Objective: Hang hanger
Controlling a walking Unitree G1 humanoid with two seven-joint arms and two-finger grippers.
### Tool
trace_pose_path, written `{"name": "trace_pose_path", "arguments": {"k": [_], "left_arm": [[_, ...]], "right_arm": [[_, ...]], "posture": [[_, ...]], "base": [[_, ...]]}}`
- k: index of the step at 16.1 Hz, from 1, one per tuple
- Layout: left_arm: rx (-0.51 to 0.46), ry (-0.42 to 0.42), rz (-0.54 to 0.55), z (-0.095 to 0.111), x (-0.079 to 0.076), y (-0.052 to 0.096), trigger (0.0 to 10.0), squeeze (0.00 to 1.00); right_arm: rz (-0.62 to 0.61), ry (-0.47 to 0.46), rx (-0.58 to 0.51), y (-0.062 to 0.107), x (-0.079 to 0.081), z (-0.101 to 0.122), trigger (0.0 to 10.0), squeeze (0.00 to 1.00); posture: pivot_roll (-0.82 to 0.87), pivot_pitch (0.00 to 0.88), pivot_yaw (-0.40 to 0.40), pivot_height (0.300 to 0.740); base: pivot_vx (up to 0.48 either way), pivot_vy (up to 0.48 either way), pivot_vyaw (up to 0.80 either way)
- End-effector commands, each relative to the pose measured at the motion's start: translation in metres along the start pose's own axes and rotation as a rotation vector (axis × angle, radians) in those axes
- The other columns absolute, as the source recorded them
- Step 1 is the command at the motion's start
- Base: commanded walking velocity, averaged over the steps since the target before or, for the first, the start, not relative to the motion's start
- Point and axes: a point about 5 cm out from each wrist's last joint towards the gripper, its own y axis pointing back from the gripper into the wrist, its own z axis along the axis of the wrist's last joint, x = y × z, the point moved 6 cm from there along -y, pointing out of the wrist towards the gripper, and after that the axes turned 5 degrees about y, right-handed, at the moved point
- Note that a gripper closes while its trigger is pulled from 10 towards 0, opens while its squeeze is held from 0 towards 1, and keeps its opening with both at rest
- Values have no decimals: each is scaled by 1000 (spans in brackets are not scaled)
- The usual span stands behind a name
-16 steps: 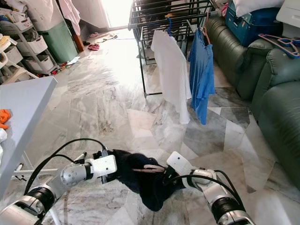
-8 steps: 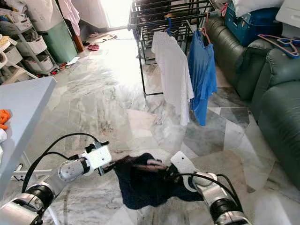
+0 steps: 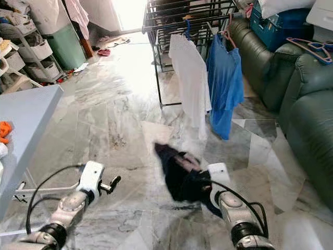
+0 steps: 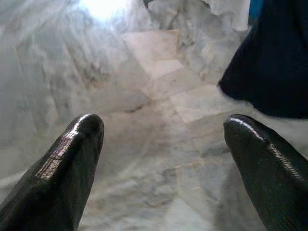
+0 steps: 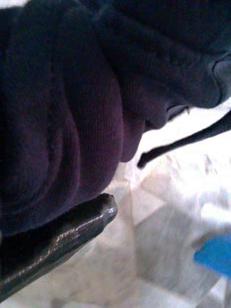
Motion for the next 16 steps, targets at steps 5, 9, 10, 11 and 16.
{"name": "trace_pose_path", "arguments": {"k": [5,9,10,11,16], "left_arm": [[51,150,-30,-26,-19,5,10000,0],[48,169,-33,-28,-24,6,10000,0],[41,169,-37,-26,-25,5,10000,0],[37,171,-43,-24,-26,4,10000,0],[25,175,-54,-18,-30,2,10000,0]], "right_arm": [[-61,-157,-76,-1,24,16,10000,0],[-49,-179,-86,0,36,17,10000,0],[-50,-195,-87,0,35,17,10000,0],[-50,-195,-91,1,35,18,10000,0],[-45,-192,-96,1,33,21,10000,0]], "posture": [[-246,0,135,740],[-254,0,134,740],[-255,0,134,740],[-255,0,134,740],[-259,0,135,740]], "base": [[0,0,0],[315,0,0],[394,0,0],[398,0,0],[406,0,0]]}}
